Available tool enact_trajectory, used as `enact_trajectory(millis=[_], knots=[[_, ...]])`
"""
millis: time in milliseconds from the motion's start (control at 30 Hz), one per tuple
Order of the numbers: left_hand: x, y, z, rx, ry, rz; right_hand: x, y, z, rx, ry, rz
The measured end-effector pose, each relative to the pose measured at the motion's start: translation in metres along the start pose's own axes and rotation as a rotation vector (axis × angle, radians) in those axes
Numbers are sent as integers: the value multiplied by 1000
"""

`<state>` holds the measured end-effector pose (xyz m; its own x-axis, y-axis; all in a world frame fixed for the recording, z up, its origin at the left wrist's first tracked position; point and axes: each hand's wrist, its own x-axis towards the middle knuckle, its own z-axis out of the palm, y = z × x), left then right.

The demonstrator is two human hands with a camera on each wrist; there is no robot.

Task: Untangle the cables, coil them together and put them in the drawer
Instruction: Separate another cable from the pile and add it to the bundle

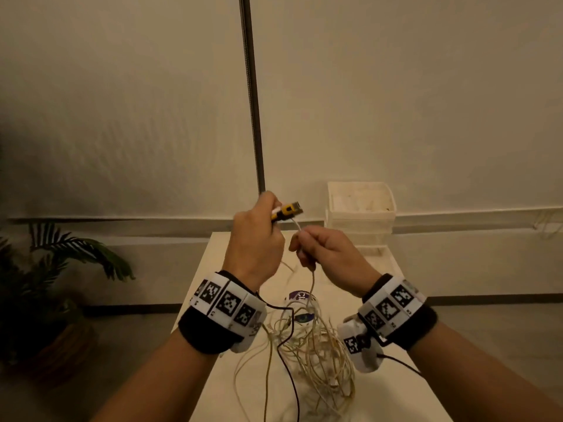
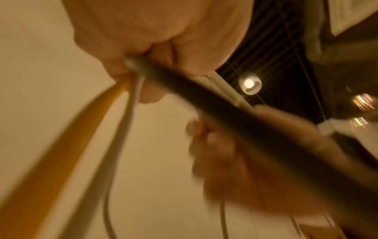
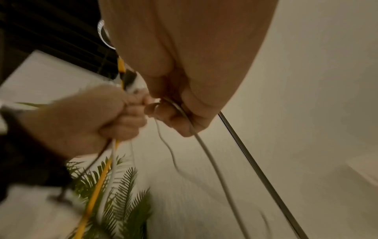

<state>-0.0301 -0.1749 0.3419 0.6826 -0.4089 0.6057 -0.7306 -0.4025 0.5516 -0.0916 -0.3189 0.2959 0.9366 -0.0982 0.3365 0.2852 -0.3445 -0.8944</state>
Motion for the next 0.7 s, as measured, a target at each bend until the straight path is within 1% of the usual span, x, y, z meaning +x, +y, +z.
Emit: enact_trajectory(millis=[67, 100, 133, 167, 200, 267, 333, 367, 400, 433, 467, 533, 600, 700], knots=[[8, 1, -7, -43, 175, -26, -10, 24, 12, -8, -49, 93], [12, 0, -10, -54, 229, -31, -15, 35, 17, 0, -68, 147], [13, -1, -13, -59, 228, -37, -20, 44, 20, 15, -67, 190], [13, -2, -14, -49, 178, -43, -22, 50, 21, 33, -50, 213], [9, -2, -13, -26, 100, -44, -21, 51, 20, 55, -26, 219], [-3, -3, -6, 51, -97, 5, -15, 42, 14, 114, 17, 209], [-13, -6, 4, 123, -283, 57, -8, 29, 9, 241, 38, 193], [-16, -7, 10, 151, -367, 47, -5, 23, 6, 316, 37, 187], [-20, -7, 14, 168, -427, 20, -2, 17, 4, 377, 32, 186], [-21, -7, 18, 176, -447, -4, 1, 12, 1, 418, 24, 184], [-22, -7, 20, 165, -422, -14, 3, 8, -1, 445, 18, 175], [-19, -4, 20, 127, -307, 1, 7, 5, -7, 451, 32, 129], [-13, 0, 17, 114, -220, 14, 9, 6, -9, 360, 37, 110], [-5, 0, 14, 92, -168, -15, 3, 10, -6, 211, -17, 161]])
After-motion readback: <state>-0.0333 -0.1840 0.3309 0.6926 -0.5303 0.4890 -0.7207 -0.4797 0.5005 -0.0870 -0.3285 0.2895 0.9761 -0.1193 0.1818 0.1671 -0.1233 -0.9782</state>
